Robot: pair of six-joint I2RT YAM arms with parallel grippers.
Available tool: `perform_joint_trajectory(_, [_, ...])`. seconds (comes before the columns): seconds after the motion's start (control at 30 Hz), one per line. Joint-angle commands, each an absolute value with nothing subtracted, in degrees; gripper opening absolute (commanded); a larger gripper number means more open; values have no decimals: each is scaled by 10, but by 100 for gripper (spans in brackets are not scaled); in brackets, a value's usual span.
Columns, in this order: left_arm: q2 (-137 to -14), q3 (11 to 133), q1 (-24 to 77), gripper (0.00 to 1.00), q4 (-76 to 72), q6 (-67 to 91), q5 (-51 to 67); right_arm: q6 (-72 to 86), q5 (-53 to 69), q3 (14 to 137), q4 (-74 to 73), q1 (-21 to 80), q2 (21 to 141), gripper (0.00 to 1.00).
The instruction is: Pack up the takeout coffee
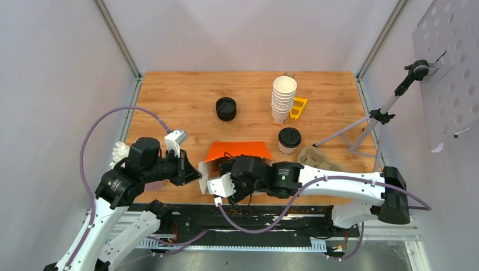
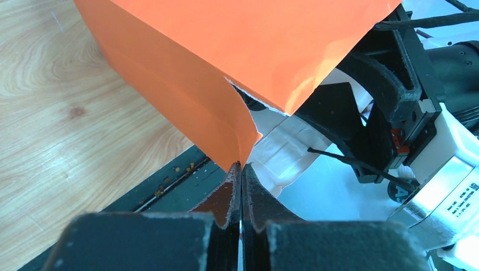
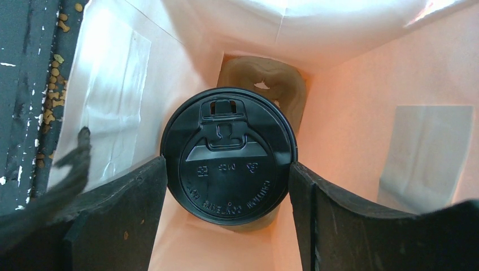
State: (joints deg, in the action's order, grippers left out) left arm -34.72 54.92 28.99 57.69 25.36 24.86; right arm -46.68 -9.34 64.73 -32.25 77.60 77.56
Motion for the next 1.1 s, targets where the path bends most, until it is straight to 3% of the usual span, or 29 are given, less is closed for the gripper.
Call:
perform_joint_trajectory(0.0, [-352, 563, 288, 0, 558, 247, 264, -482, -97, 664, -284, 778, 788, 56])
perform_joint_trajectory(1.07, [-383, 572, 288, 0, 568, 232, 252, -507, -47, 585, -135, 743, 783, 57])
